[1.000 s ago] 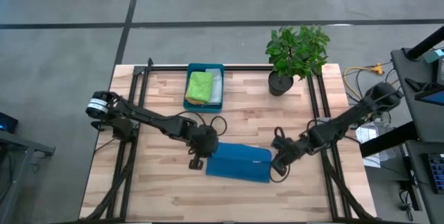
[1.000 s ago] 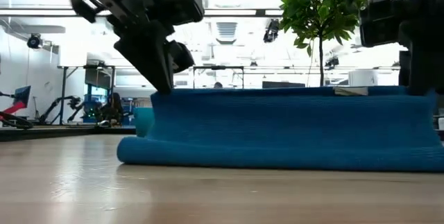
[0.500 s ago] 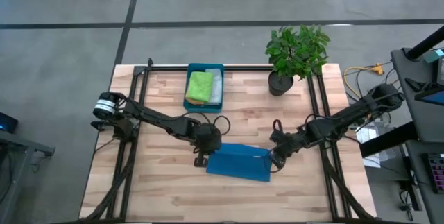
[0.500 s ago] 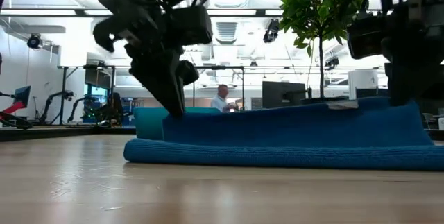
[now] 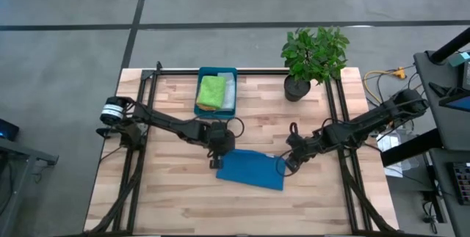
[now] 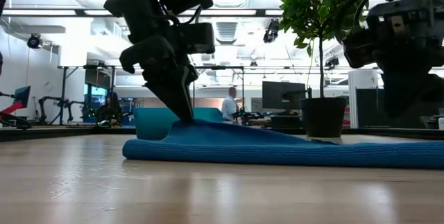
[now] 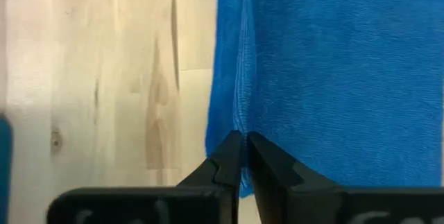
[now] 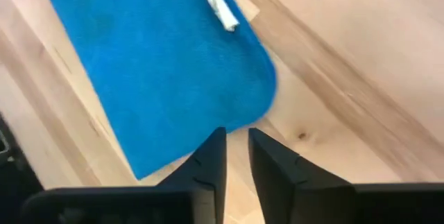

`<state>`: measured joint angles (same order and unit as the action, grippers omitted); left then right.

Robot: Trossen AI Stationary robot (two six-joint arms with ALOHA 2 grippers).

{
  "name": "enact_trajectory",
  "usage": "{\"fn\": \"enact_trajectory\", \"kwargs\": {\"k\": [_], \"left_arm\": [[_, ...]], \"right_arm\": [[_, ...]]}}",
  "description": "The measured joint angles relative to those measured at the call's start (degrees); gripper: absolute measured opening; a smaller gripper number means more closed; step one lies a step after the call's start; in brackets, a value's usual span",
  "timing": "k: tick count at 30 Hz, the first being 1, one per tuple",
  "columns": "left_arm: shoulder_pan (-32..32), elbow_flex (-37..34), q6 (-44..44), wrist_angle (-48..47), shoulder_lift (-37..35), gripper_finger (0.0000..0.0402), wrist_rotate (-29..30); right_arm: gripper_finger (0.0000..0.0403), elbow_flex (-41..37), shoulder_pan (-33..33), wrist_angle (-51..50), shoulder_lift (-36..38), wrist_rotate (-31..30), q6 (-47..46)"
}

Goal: Fold microfiber towels
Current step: Fold the blue microfiber cloth

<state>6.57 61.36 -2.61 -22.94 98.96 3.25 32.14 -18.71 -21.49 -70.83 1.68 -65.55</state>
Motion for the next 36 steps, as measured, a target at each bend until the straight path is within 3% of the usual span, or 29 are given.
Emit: {"fn": "enact_trajectory", "kwargs": {"k": [6,12,14,17,21,29,36], "left_arm": [[-1.3,0.0,0.0,-0.1,-0.6,0.0075,-0.1],[-2.1,0.0,-0.1,-3.0,-1.1,0.0123,-0.2],[-2.1,0.0,-1.6,-5.2,-1.1,0.0126,-0.7],[-2.1,0.0,-6.4,-7.7,-1.2,0.0127,-6.2],[-0.6,0.0,-16.8,-5.2,-0.9,0.0127,-11.6],[2.6,2.0,-37.2,0.4,-1.2,0.0127,-9.8],[4.5,4.3,-38.8,3.6,-1.5,0.0127,-5.8]], "right_arm": [[0.0096,0.2,0.0,0.2,2.2,-1.8,1.1],[0.0112,0.7,-1.1,7.1,5.8,-3.3,2.4],[0.0113,0.8,-1.7,9.1,6.4,-4.9,2.9],[0.0109,0.8,-2.9,12.1,6.3,-6.6,2.7],[0.0101,0.8,-5.3,14.3,5.4,-7.8,2.8],[0.0084,0.8,-13.4,14.5,4.6,-7.9,3.1],[0.0082,0.8,-18.0,14.6,4.6,-11.1,-2.1]]}}
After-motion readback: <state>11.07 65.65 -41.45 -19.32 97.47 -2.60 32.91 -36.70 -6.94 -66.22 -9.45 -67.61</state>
